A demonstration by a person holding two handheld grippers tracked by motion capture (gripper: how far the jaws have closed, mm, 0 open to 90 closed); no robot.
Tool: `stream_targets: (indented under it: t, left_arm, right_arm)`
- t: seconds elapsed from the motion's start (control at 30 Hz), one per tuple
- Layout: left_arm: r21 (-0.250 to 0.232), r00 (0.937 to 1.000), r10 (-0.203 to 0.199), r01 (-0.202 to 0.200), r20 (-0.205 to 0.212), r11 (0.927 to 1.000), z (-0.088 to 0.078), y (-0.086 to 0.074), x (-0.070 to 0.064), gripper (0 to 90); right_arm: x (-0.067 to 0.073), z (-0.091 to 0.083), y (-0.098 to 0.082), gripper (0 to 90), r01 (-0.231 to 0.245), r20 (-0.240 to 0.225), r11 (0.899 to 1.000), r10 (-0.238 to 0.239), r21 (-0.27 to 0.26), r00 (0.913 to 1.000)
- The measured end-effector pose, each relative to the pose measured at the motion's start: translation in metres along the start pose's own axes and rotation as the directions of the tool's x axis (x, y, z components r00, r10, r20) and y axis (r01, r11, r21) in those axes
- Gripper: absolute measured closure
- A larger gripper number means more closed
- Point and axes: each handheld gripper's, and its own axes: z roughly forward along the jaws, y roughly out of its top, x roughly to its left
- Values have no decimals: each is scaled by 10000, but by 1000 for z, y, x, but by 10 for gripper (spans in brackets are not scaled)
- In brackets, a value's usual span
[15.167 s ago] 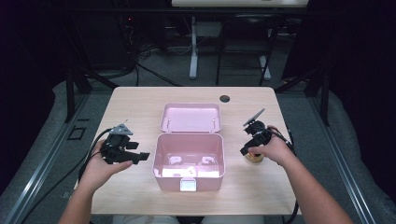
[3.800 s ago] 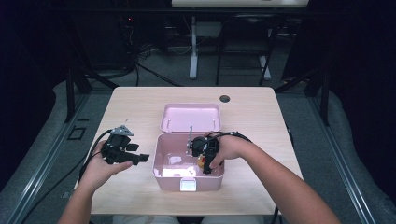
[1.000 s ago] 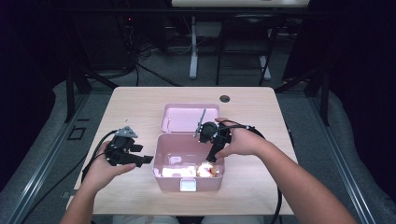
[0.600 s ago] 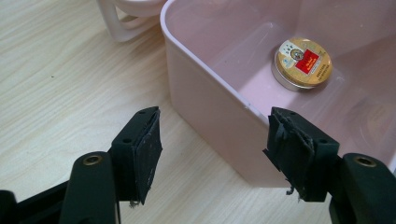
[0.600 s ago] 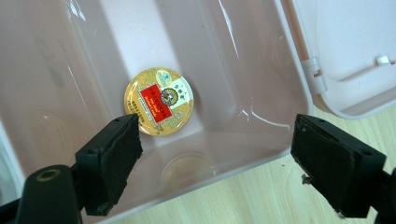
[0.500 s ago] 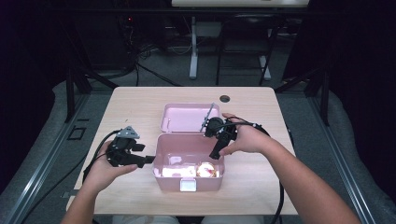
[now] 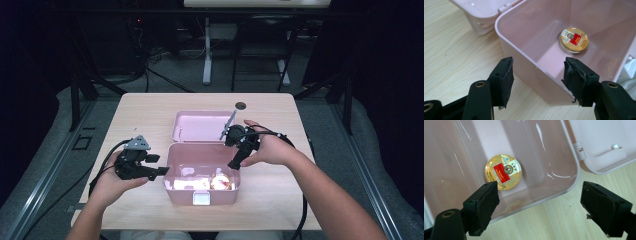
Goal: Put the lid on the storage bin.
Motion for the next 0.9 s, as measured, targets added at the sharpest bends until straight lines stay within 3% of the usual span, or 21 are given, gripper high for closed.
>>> stream_targets:
  t: [0.13, 0.3, 0.37, 0.57, 0.8, 0.9]
  left_arm:
    - [77, 10000, 72, -72, -7, 9999, 3, 0, -3, 430]
    - [201, 9998, 214, -214, -18, 9996, 12, -1, -5, 473]
    - [299, 9997, 221, -225, 132, 9993, 14, -2, -7, 497]
    - [673, 9998, 22, -7, -218, 9977, 18, -3, -6, 499]
    - [890, 9999, -147, 145, 21, 9959, 21, -3, -7, 521]
    - [919, 9999, -130, 130, 0, 9957, 22, -3, -7, 522]
  right_arm:
    - [-2, -1, -3, 157, 5, 90, 9989, -1, -470, 10000]
    - [-5, 0, -5, 191, -223, 85, 9979, 228, -613, 9997]
    - [-10, 1, -7, 228, -585, 143, 9949, 598, -817, 9981]
    - [-18, 4, -10, 278, -1224, 375, 9878, 1265, -966, 9913]
    - [-28, 7, -11, 366, -1944, 286, 9666, 2018, -1668, 9790]
    - [-33, 7, -12, 387, -2443, 121, 9508, 2511, -1906, 9679]
